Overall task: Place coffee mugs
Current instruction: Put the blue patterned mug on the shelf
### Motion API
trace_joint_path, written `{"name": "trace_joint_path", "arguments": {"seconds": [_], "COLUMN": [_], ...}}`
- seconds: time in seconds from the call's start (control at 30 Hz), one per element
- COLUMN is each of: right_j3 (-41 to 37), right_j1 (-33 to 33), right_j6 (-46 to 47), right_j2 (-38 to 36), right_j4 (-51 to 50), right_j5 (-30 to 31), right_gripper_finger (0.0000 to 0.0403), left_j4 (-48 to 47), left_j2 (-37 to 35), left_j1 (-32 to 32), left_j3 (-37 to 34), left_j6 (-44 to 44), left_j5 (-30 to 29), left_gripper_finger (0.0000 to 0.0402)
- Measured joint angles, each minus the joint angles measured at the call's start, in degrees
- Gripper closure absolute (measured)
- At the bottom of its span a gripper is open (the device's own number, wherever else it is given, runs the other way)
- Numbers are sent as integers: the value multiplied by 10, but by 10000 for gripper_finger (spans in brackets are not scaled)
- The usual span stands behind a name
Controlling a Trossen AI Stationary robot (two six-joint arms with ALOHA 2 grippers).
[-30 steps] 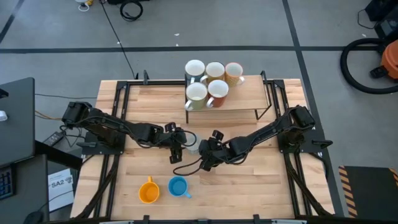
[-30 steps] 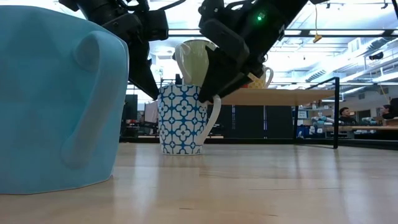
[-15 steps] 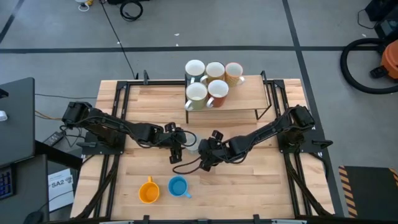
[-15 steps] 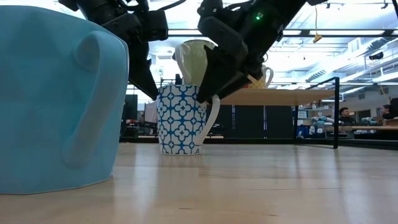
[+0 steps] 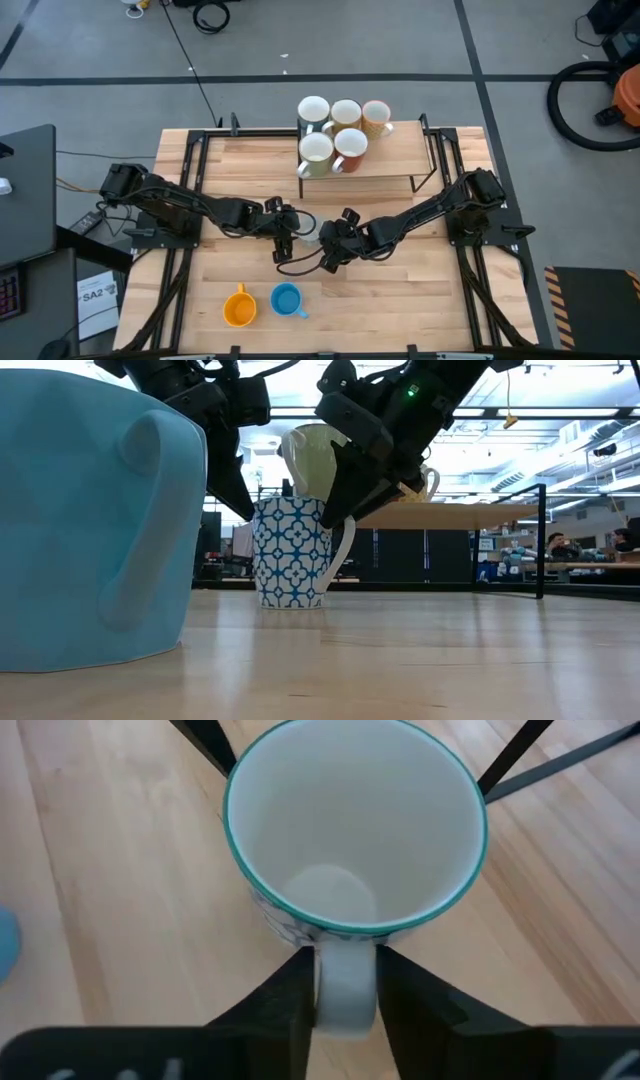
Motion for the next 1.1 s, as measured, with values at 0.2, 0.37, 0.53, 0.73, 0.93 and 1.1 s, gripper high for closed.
{"name": "trace_joint_path", "arguments": {"seconds": [0.2, 0.37, 0.53, 0.73, 0.93, 1.1], "right_j3": [0, 0, 0, 0, 0, 0], "right_j1": [0, 0, 0, 0, 0, 0], "right_j6": [2, 11, 14, 14, 15, 31], "right_j2": [-1, -1, -2, -37, -105, -181], "right_j4": [-1, -1, 0, -29, -80, -161], "right_j5": [-5, -6, -9, -15, -25, -40], "right_gripper_finger": [321, 320, 319, 322, 322, 322], "left_j4": [-2, -1, -3, -27, -68, -105], "left_j2": [0, 0, -3, -38, -99, -148], "left_j1": [0, 0, 0, 0, 0, 0], "left_j3": [0, 0, 0, 0, 0, 0], "left_j6": [0, 0, 2, 4, 5, 5], "left_j5": [2, 1, 1, -1, 0, 2], "left_gripper_finger": [214, 214, 214, 214, 214, 214]}}
